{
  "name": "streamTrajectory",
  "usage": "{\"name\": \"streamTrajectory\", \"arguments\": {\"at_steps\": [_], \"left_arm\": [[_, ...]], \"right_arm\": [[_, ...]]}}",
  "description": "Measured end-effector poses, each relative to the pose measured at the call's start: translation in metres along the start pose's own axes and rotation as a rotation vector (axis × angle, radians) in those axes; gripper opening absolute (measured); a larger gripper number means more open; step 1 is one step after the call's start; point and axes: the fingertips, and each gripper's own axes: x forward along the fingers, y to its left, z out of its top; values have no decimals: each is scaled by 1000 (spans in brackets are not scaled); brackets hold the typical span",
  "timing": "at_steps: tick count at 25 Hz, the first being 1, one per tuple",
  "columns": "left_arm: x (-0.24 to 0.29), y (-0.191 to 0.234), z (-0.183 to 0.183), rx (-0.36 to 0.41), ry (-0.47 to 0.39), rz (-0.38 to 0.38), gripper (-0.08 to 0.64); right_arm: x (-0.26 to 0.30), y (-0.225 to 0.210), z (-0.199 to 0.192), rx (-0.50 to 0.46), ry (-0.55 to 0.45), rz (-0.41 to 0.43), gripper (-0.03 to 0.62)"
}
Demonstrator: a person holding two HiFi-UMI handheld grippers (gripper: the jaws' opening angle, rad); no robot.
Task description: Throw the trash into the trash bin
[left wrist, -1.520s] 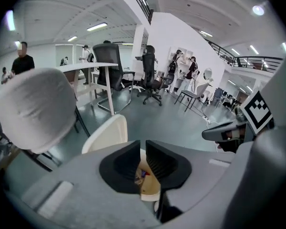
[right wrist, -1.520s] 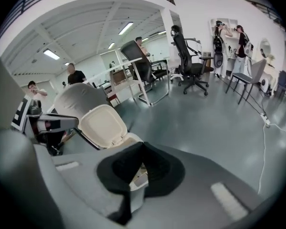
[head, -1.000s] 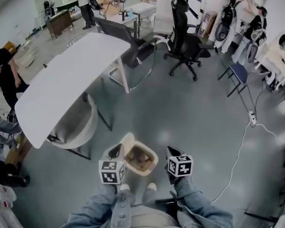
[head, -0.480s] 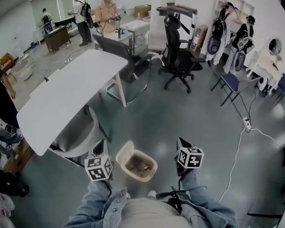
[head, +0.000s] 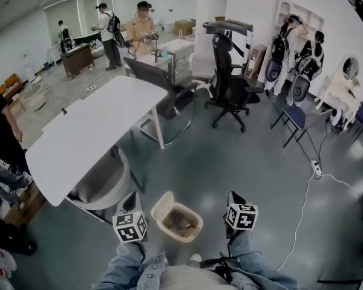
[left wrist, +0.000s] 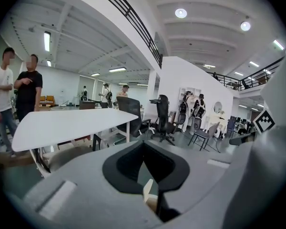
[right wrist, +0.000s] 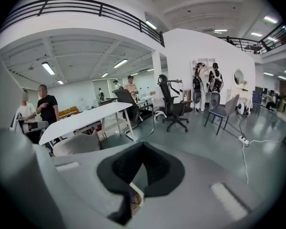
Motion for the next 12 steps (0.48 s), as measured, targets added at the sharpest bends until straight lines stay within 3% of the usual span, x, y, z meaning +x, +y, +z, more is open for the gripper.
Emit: {"name": "streamTrajectory", "arguments": {"at_steps": [12], "left_arm": [[-4,0,-5,-32,5,-3,9]], "right_arm": [[-7,-2,-3,-2,15,-17,3]]}}
